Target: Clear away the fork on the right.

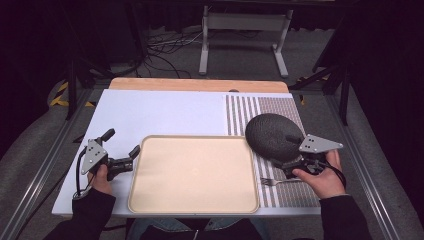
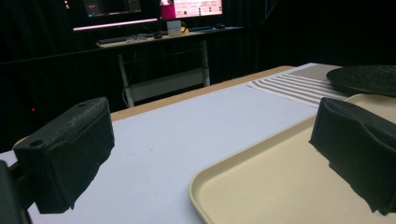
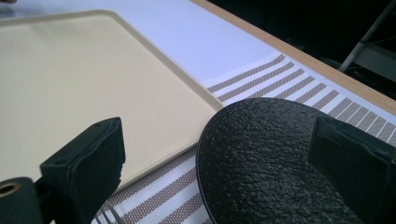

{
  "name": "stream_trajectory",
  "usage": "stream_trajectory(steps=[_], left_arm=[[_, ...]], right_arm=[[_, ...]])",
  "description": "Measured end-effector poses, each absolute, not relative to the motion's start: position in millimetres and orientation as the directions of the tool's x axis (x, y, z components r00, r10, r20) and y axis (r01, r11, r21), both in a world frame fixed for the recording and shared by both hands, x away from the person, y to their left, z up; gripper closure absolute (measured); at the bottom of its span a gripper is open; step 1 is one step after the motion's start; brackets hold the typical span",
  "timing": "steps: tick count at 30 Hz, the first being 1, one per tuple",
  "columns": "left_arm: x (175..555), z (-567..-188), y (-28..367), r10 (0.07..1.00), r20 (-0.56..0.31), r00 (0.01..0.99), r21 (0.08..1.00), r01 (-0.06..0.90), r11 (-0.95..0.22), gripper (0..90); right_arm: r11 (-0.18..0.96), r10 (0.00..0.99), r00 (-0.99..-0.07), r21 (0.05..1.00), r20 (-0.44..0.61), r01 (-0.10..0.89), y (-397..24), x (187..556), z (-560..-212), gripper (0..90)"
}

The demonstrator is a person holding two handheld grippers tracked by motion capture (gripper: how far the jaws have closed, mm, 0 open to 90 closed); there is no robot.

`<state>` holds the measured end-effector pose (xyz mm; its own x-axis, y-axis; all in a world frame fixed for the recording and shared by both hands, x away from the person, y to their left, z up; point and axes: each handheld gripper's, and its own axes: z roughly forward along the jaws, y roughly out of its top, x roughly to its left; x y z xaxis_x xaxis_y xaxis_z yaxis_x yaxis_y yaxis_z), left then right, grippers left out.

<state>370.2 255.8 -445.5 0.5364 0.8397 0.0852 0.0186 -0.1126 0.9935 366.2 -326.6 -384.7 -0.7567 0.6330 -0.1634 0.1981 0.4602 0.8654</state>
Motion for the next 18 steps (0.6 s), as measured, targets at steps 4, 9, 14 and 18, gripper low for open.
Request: stream_trajectory(steps=[4,9,14,18], left_arm=[[370,-445,256,0.838,0.083,0.539,0.994,0.018,-0.111,0.2],[370,-445,256,0.835,0.082,0.544,0.994,0.020,-0.110,0.1],[370,-445,256,0.835,0.080,0.544,0.994,0.021,-0.109,0.1],[370,-445,257,0.834,0.081,0.545,0.994,0.021,-0.110,0.1]], right_arm=[[0.526,0.606,-0.774,0.822,-0.184,0.217,-326,369,-379,4.9],[0.599,0.574,-0.792,0.767,-0.209,0.231,-323,370,-375,5.5],[0.636,0.551,-0.807,0.733,-0.213,0.241,-320,371,-374,5.7],[0.686,0.524,-0.823,0.682,-0.221,0.254,-318,374,-372,5.9]])
